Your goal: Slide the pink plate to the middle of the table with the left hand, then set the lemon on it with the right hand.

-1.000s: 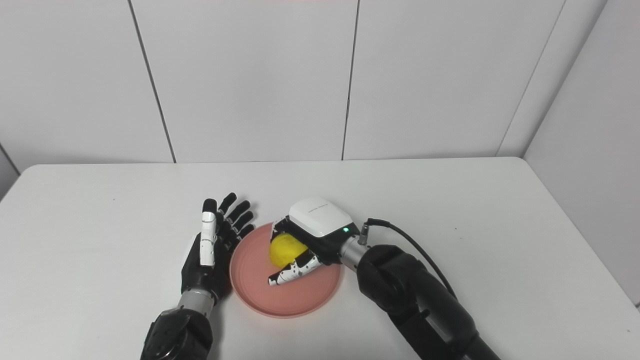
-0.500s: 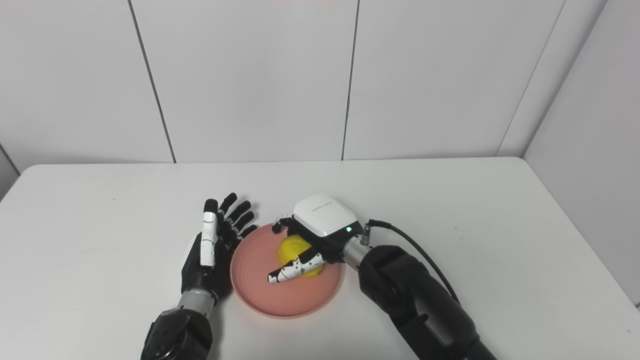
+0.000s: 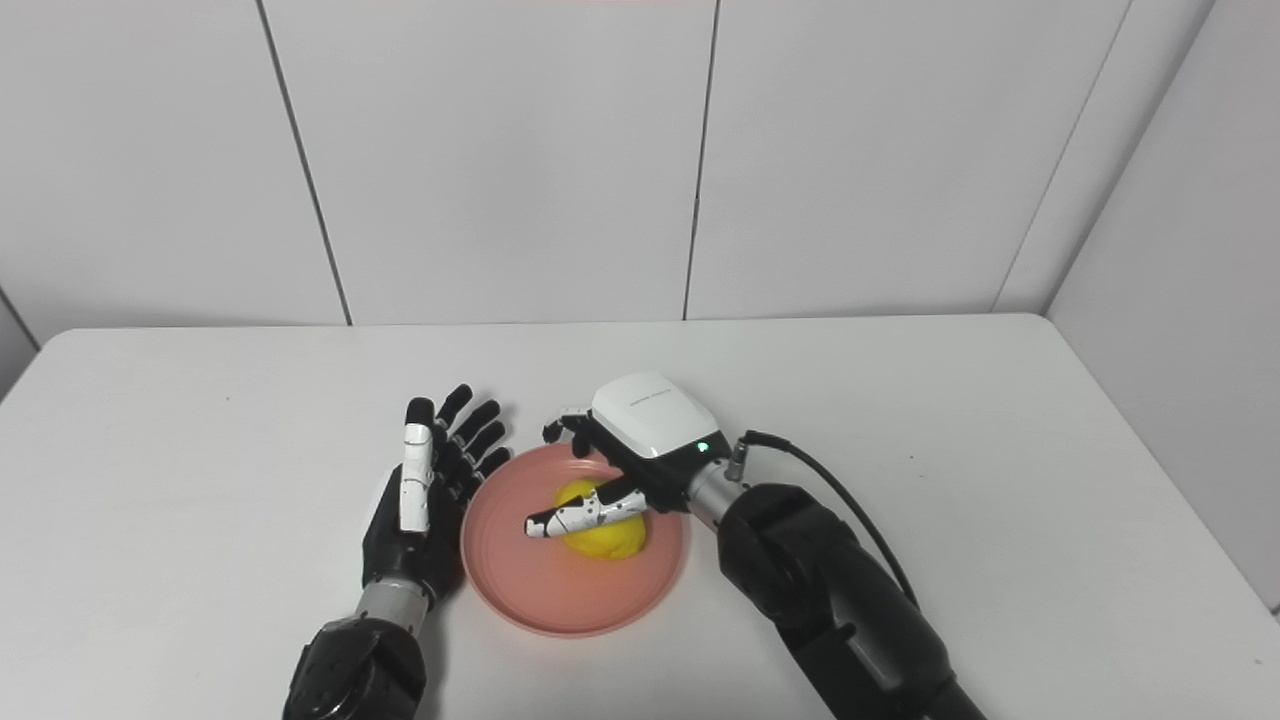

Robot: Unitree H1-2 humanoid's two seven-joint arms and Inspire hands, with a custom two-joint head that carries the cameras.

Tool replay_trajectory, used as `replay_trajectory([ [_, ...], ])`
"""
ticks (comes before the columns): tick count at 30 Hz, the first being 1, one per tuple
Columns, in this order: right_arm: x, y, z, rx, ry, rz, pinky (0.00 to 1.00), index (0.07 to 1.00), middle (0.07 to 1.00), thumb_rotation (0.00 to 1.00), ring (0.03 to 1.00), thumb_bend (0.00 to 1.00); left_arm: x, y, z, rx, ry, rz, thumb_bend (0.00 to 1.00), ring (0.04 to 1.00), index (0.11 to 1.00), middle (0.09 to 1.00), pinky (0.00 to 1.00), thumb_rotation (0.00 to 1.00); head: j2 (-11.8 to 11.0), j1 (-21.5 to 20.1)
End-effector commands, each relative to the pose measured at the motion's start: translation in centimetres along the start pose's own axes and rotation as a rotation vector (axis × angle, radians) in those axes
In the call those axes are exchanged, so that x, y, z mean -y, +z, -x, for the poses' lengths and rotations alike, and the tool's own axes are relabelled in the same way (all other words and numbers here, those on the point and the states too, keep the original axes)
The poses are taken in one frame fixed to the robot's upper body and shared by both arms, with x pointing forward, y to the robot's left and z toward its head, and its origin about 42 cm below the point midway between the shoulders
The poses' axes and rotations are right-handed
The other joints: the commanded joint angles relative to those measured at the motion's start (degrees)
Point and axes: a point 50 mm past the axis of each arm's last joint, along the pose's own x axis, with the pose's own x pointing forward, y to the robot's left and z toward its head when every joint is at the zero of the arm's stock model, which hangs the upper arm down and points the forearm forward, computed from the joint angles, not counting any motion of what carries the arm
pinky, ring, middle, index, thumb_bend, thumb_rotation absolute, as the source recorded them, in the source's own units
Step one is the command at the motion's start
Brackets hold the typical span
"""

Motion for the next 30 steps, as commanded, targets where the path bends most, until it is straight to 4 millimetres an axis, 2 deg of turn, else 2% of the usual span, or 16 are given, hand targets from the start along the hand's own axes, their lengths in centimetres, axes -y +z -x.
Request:
replay_trajectory([
  [1, 2.2, 0.5, -0.2, 0.064, -0.159, -0.023, 0.35, 0.658, 0.597, 0.91, 0.472, 0.90, 0.4, 0.3, -0.4, 0.062, 0.000, -0.049, 0.78, 0.905, 0.893, 0.887, 0.90, 0.89, -0.45, 2.02],
  [2, 2.3, 0.3, -0.1, 0.060, -0.187, -0.035, 0.36, 0.654, 0.594, 0.94, 0.470, 0.87, 0.2, 0.6, -0.5, 0.100, -0.008, -0.085, 0.76, 0.892, 0.886, 0.880, 0.90, 0.88, -0.45, 2.43],
  [6, 2.8, -0.6, 0.6, 0.026, -0.302, -0.107, 0.34, 0.654, 0.581, 0.95, 0.448, 0.83, -0.9, 2.4, -1.5, 0.206, -0.016, -0.197, 0.74, 0.880, 0.867, 0.866, 0.90, 0.90, -0.40, 2.49],
  [10, 3.0, -1.7, 1.3, 0.005, -0.401, -0.167, 0.36, 0.639, 0.580, 0.93, 0.462, 0.75, -2.3, 4.3, -2.6, 0.252, -0.001, -0.232, 0.81, 0.879, 0.856, 0.861, 0.89, 0.90, -0.35, 2.85],
  [11, 3.0, -2.0, 1.5, 0.006, -0.423, -0.180, 0.35, 0.629, 0.556, 0.90, 0.445, 0.70, -2.6, 4.7, -2.8, 0.259, 0.003, -0.238, 0.84, 0.880, 0.864, 0.858, 0.89, 0.90, -0.35, 2.85],
  [13, 2.8, -2.8, 1.8, -0.003, -0.477, -0.222, 0.35, 0.619, 0.541, 0.91, 0.435, 0.69, -3.1, 5.5, -3.2, 0.278, 0.017, -0.245, 0.85, 0.875, 0.863, 0.852, 0.88, 0.90, -0.34, 3.15],
  [16, 1.5, -4.0, 2.3, -0.054, -0.559, -0.408, 0.35, 0.608, 0.536, 0.94, 0.436, 0.70, -3.7, 6.6, -3.7, 0.299, 0.030, -0.271, 0.87, 0.876, 0.868, 0.850, 0.88, 0.90, -0.39, 3.76],
  [19, 0.0, -4.8, 2.8, -0.088, -0.601, -0.612, 0.39, 0.610, 0.576, 0.97, 0.495, 0.72, -4.2, 7.4, -3.9, 0.325, 0.046, -0.303, 0.89, 0.878, 0.870, 0.851, 0.88, 0.90, -0.41, 4.33],
  [21, -1.2, -5.3, 3.3, -0.123, -0.602, -0.719, 0.49, 0.648, 0.639, 0.96, 0.590, 0.73, -4.5, 8.0, -3.9, 0.353, 0.061, -0.332, 0.88, 0.873, 0.864, 0.847, 0.87, 0.90, -0.41, 4.99],
  [22, -1.7, -5.5, 3.5, -0.137, -0.599, -0.746, 0.59, 0.693, 0.695, 0.96, 0.662, 0.74, -4.7, 8.2, -4.0, 0.365, 0.067, -0.343, 0.87, 0.868, 0.863, 0.845, 0.86, 0.90, -0.41, 4.99],
  [24, -2.4, -5.8, 3.8, -0.161, -0.596, -0.789, 0.66, 0.724, 0.733, 0.96, 0.711, 0.75, -5.0, 8.3, -4.0, 0.386, 0.078, -0.354, 0.87, 0.863, 0.861, 0.844, 0.85, 0.90, -0.40, 5.06],
  [27, -3.6, -5.9, 3.9, -0.194, -0.621, -0.969, 0.74, 0.775, 0.797, 0.92, 0.793, 0.72, -5.7, 8.3, -4.1, 0.409, 0.087, -0.358, 0.84, 0.856, 0.869, 0.850, 0.82, 0.89, -0.41, 4.93],
  [30, -4.4, -6.0, 4.0, -0.228, -0.652, -1.175, 0.85, 0.825, 0.850, 0.90, 0.856, 0.78, -6.1, 7.9, -4.0, 0.409, 0.100, -0.359, 0.83, 0.858, 0.874, 0.854, 0.82, 0.89, -0.43, 4.74],
])
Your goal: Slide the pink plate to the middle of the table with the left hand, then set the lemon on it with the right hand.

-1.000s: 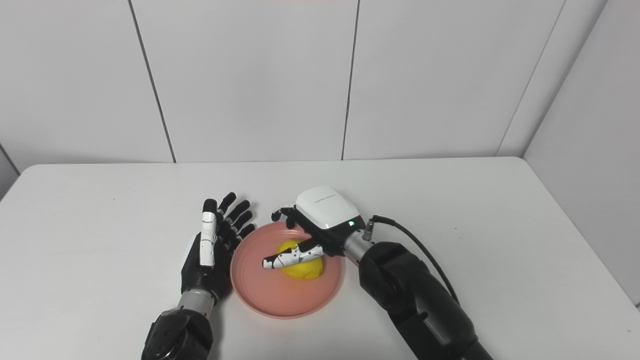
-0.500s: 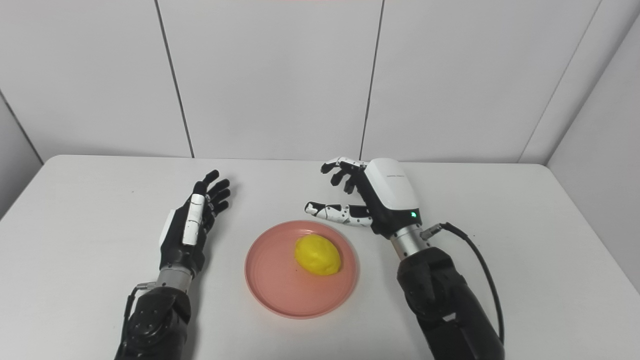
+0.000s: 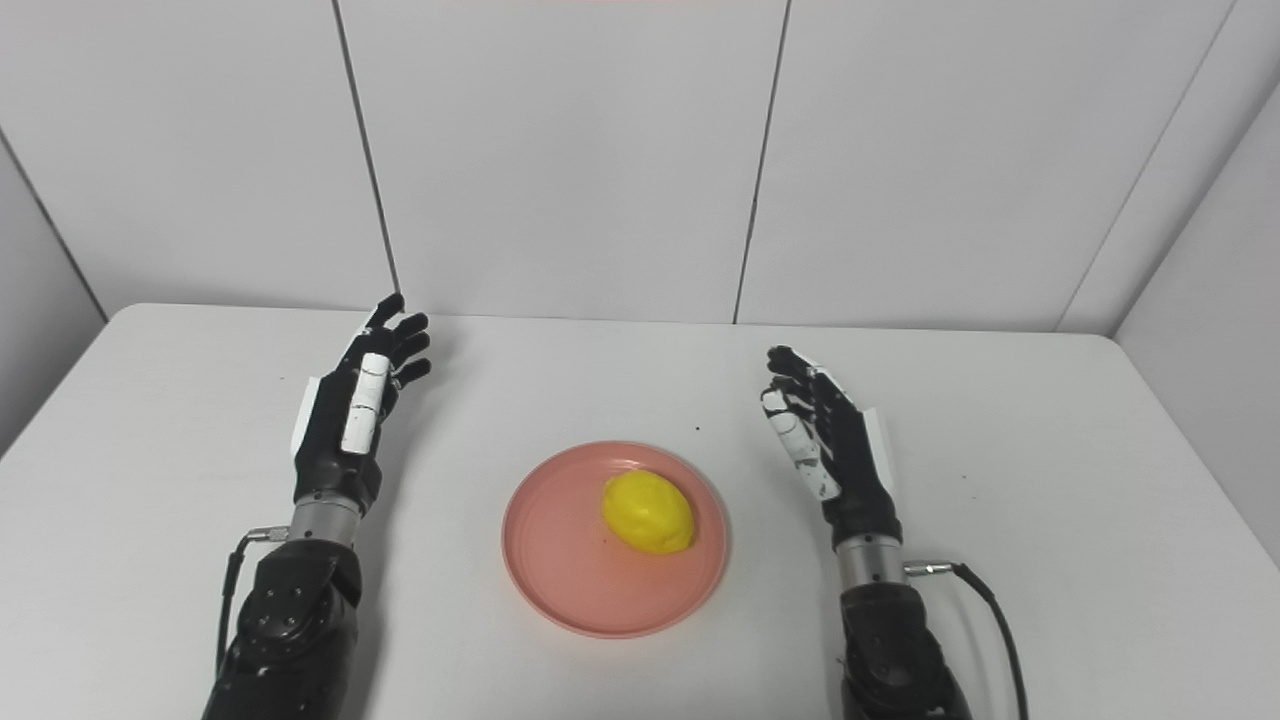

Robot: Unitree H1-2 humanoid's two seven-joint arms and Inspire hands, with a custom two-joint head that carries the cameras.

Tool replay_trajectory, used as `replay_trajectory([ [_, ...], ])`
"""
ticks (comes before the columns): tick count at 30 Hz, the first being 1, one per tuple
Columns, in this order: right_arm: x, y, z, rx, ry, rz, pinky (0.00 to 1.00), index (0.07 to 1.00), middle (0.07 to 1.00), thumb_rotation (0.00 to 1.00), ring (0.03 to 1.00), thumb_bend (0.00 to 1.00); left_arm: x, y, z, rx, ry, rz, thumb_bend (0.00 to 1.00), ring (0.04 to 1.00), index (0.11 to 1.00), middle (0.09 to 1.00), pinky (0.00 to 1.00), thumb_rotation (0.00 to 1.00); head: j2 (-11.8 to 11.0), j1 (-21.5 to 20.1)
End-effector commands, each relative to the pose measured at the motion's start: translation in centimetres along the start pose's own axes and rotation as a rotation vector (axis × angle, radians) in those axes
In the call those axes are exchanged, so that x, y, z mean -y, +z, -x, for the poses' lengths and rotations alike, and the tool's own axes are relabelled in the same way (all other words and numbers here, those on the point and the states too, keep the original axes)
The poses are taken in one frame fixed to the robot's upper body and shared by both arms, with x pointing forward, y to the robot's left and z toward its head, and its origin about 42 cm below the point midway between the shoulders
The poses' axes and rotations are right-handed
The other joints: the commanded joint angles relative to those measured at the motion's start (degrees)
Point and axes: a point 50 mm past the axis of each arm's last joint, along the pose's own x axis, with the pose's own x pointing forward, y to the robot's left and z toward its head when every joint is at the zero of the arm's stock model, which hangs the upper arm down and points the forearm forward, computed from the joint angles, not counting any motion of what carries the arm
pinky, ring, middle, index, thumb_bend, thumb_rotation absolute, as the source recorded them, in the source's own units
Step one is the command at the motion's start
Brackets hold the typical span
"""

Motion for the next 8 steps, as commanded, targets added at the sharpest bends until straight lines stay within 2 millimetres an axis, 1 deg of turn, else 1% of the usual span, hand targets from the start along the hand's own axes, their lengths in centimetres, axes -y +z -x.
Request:
replay_trajectory([
  [1, -0.6, 1.3, -1.1, 0.022, -0.018, -0.160, 0.90, 0.838, 0.869, 0.88, 0.882, 0.80, 0.5, 1.9, -1.3, 0.098, 0.002, -0.001, 0.83, 0.860, 0.876, 0.855, 0.83, 0.90, 0.06, -0.07],
  [2, -0.7, 1.1, -1.1, 0.001, -0.036, -0.231, 0.90, 0.840, 0.872, 0.88, 0.886, 0.80, 0.4, 1.7, -1.2, 0.092, 0.007, -0.001, 0.83, 0.860, 0.876, 0.855, 0.83, 0.90, 0.06, -0.07],
  [3, -0.8, 0.9, -1.0, -0.015, -0.048, -0.279, 0.93, 0.841, 0.876, 0.84, 0.894, 0.81, 0.4, 1.5, -1.1, 0.085, 0.012, -0.002, 0.83, 0.861, 0.874, 0.855, 0.84, 0.90, 0.20, -0.11],
  [4, -0.9, 0.7, -0.8, -0.028, -0.053, -0.303, 0.94, 0.849, 0.883, 0.85, 0.900, 0.81, 0.4, 1.4, -1.0, 0.073, 0.018, 0.000, 0.83, 0.860, 0.870, 0.853, 0.84, 0.90, 0.20, -0.11],
  [6, -1.0, 0.4, -0.5, -0.045, -0.056, -0.318, 0.98, 0.878, 0.899, 0.88, 0.910, 0.80, 0.5, 1.1, -0.8, 0.058, 0.027, 0.004, 0.84, 0.854, 0.859, 0.845, 0.84, 0.90, 0.27, -0.07],
  [8, -1.0, -0.2, -0.1, -0.057, -0.050, -0.289, 0.99, 0.898, 0.916, 0.91, 0.920, 0.78, 0.6, 0.6, -0.4, 0.038, 0.036, 0.002, 0.84, 0.857, 0.853, 0.843, 0.85, 0.90, 0.27, 0.03],
])
